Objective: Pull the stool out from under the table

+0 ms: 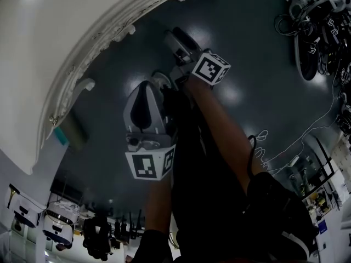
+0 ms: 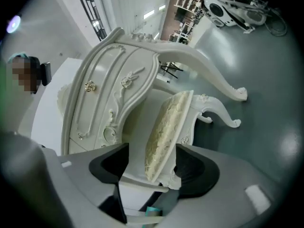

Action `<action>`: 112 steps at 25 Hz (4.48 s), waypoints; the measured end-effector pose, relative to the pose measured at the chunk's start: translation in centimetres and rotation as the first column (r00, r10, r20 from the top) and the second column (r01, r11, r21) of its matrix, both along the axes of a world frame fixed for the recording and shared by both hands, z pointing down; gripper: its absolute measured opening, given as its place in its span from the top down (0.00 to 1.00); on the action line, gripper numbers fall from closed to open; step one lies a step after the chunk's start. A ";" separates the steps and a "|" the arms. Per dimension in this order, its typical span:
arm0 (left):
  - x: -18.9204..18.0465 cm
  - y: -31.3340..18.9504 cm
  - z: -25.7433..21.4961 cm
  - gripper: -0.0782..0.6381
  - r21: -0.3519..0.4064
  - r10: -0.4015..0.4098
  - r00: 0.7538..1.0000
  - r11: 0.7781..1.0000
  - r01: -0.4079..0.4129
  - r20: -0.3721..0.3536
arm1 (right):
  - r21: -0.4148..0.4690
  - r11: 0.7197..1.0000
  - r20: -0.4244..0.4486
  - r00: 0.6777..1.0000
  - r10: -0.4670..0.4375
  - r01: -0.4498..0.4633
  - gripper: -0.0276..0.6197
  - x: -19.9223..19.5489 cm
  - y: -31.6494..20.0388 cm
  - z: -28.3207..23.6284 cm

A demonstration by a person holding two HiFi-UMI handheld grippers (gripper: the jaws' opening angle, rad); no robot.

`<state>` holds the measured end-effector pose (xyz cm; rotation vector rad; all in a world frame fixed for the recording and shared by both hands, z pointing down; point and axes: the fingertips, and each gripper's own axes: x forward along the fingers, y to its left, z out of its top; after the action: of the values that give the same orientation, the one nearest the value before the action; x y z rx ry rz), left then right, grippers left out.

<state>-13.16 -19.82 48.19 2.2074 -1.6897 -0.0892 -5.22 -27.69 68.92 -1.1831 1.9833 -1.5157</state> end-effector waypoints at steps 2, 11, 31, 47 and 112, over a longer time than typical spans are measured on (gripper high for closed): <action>-0.4 -0.2 0.5 0.88 -0.002 0.004 1.000 1.000 -0.004 -0.004 | -0.006 1.000 0.033 0.999 -0.003 0.004 0.42 -0.8 -0.6 0.9; -1.6 -1.2 2.5 0.88 0.006 0.010 1.000 1.000 -0.010 -0.010 | -0.024 1.000 0.148 0.989 0.002 0.002 0.11 -3.2 -3.5 5.0; -3.5 -2.7 5.0 0.88 0.017 0.017 1.000 1.000 -0.017 -0.018 | -0.116 0.992 0.268 0.960 0.085 -0.056 0.03 -4.5 -9.0 11.0; -5.2 -3.2 5.6 0.88 0.006 0.001 1.000 1.000 -0.001 -0.017 | -0.132 0.988 0.336 0.934 0.121 -0.081 0.04 -5.9 -12.3 11.1; 1.6 11.9 1.4 0.88 -0.098 -0.141 0.990 0.985 0.141 0.004 | -0.156 0.986 0.352 0.936 0.007 0.052 0.18 4.1 10.2 12.1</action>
<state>-11.55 -7.90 49.63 2.0150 -1.8073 -0.0441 -1.11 -17.50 81.02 -0.8715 1.6669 -1.7867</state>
